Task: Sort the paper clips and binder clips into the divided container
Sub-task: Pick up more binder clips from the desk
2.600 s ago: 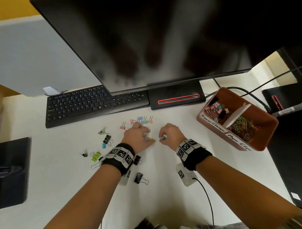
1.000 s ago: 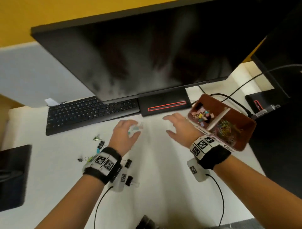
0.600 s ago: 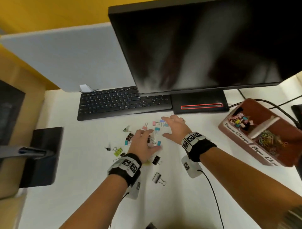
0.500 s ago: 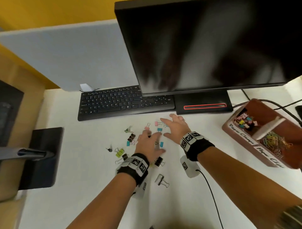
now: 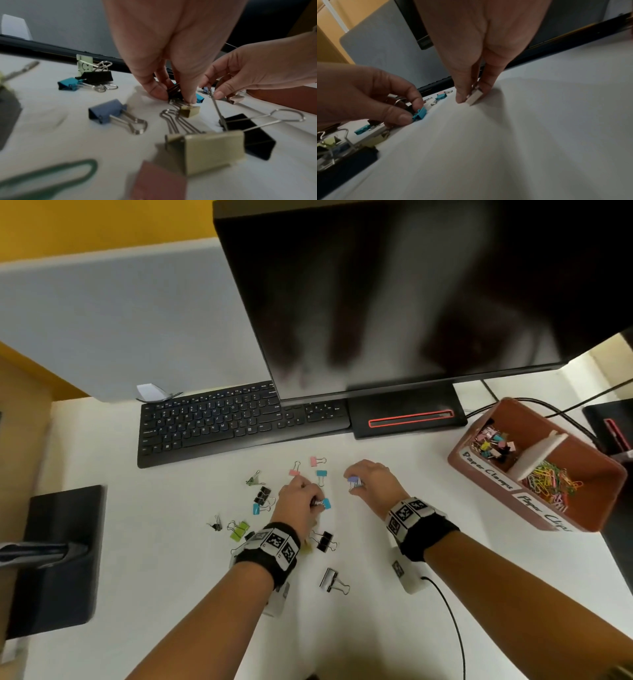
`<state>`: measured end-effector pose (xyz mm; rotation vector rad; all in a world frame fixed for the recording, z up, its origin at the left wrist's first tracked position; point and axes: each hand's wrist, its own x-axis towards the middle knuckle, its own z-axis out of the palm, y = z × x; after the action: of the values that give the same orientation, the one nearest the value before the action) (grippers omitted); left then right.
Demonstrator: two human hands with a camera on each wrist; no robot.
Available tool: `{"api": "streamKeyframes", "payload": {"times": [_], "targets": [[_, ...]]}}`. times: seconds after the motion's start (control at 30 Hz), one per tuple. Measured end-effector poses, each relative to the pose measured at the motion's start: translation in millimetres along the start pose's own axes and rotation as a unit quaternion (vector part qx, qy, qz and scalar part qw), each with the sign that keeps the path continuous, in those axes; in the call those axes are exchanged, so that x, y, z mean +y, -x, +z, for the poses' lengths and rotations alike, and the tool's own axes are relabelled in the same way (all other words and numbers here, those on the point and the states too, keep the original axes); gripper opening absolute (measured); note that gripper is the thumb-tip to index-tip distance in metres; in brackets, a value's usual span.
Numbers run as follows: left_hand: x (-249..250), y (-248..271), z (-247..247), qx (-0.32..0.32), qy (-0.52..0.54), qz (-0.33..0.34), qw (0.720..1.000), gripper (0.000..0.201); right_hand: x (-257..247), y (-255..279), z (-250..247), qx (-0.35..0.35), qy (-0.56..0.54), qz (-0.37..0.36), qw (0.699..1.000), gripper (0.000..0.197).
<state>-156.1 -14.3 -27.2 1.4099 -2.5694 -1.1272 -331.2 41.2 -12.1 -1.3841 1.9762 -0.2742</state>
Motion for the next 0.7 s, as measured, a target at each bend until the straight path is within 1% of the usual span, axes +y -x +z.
{"api": "streamKeyframes", "payload": {"times": [0.13,0.27,0.37,0.53,0.7], "targets": [[4,-2,-1,-0.017,-0.059,0.021,0.998,0.008,4,9,-4,0.010,-0.071,0.019,0.997,0.032],[7,-2,-3,-0.039,-0.114,0.040,0.992,0.014,5,12,-8,-0.013,-0.045,0.024,0.999,0.016],[8,-1,-3,-0.046,-0.119,0.029,0.991,0.016,8,13,-7,-0.009,-0.043,0.031,0.999,0.012],[12,-5,-5,-0.059,-0.114,0.020,0.992,0.014,17,30,-16,0.050,-0.093,0.040,0.994,0.006],[20,-13,-11,-0.072,-0.065,0.000,0.995,0.010,35,59,-56,0.130,-0.099,0.009,0.986,0.007]]}}
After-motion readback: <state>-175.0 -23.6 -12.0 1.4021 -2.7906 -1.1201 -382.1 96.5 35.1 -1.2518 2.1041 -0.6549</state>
